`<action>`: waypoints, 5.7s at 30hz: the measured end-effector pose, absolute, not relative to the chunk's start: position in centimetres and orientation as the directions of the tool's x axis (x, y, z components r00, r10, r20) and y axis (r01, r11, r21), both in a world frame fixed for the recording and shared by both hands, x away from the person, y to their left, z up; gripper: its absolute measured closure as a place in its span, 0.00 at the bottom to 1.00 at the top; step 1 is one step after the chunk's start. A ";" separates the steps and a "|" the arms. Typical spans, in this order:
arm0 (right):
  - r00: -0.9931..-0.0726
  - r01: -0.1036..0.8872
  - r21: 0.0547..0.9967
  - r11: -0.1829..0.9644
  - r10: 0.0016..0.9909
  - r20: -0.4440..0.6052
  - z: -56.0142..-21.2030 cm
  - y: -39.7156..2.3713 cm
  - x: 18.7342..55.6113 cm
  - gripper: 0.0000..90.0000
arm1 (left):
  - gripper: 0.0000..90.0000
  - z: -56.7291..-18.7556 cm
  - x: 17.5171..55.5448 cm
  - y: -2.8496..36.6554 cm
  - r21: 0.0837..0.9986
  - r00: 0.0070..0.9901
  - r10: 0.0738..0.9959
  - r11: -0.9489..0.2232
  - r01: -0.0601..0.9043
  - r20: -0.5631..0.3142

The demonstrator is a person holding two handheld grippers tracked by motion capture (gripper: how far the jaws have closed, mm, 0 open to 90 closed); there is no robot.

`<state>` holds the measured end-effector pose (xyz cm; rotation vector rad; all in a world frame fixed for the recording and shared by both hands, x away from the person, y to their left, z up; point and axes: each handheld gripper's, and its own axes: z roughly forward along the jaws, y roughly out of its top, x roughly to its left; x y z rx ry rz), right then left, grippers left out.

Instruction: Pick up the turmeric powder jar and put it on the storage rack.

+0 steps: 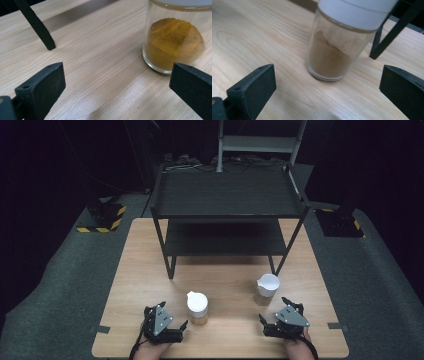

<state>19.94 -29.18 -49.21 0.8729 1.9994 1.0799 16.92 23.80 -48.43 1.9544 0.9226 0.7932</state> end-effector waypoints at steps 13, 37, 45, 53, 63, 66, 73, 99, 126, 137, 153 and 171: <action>-0.534 0.235 0.860 0.454 0.799 -0.276 -49.0 -28.6 20.1 0.00 | 0.01 -48.5 17.0 24.4 0.870 0.544 0.822 -0.383 0.309 0.168; -0.535 0.229 0.863 0.451 0.799 -0.275 -49.1 -28.7 20.0 0.00 | 0.01 -48.2 15.8 25.6 0.921 0.541 0.831 -0.302 0.246 0.128; -0.537 0.230 0.863 0.449 0.798 -0.272 -49.1 -28.8 20.1 0.00 | 0.01 -48.2 15.5 25.7 0.940 0.553 0.824 -0.276 0.203 0.122; -0.539 0.226 0.861 0.455 0.795 -0.279 -49.1 -28.7 20.1 0.00 | 0.01 -48.1 15.4 25.3 0.948 0.572 0.812 -0.261 0.184 0.113; -0.541 0.224 0.859 0.460 0.792 -0.283 -49.1 -28.7 20.1 0.00 | 0.01 -48.3 15.7 24.6 0.955 0.602 0.794 -0.239 0.175 0.089; -0.540 0.224 0.860 0.459 0.793 -0.282 -49.1 -28.7 20.1 0.00 | 0.01 -48.2 15.8 24.3 0.955 0.606 0.791 -0.233 0.185 0.076; -0.540 0.221 0.859 0.461 0.791 -0.286 -49.1 -28.7 20.0 0.00 | 0.01 -48.3 16.1 23.6 0.954 0.623 0.779 -0.235 0.186 0.070; -0.538 0.217 0.864 0.454 0.794 -0.282 -49.2 -28.8 19.9 0.00 | 0.04 -49.3 17.9 22.1 0.964 0.622 0.783 -0.171 0.205 0.007; -0.533 0.213 0.870 0.444 0.799 -0.278 -49.4 -28.9 19.8 0.00 | 0.34 -50.4 18.8 22.6 0.972 0.664 0.748 -0.155 0.175 0.000; -0.533 0.215 0.869 0.446 0.799 -0.278 -49.3 -28.8 19.8 0.00 | 0.34 -50.3 18.7 22.8 0.972 0.654 0.757 -0.143 0.186 -0.013; -0.535 0.218 0.868 0.447 0.799 -0.276 -49.3 -28.8 19.9 0.00 | 0.34 -49.2 17.6 23.2 0.985 0.619 0.785 -0.103 0.140 -0.006; -0.531 0.217 0.869 0.444 0.801 -0.276 -49.3 -28.8 19.8 0.01 | 0.34 -46.1 17.0 23.1 0.994 0.594 0.805 -0.061 0.087 -0.003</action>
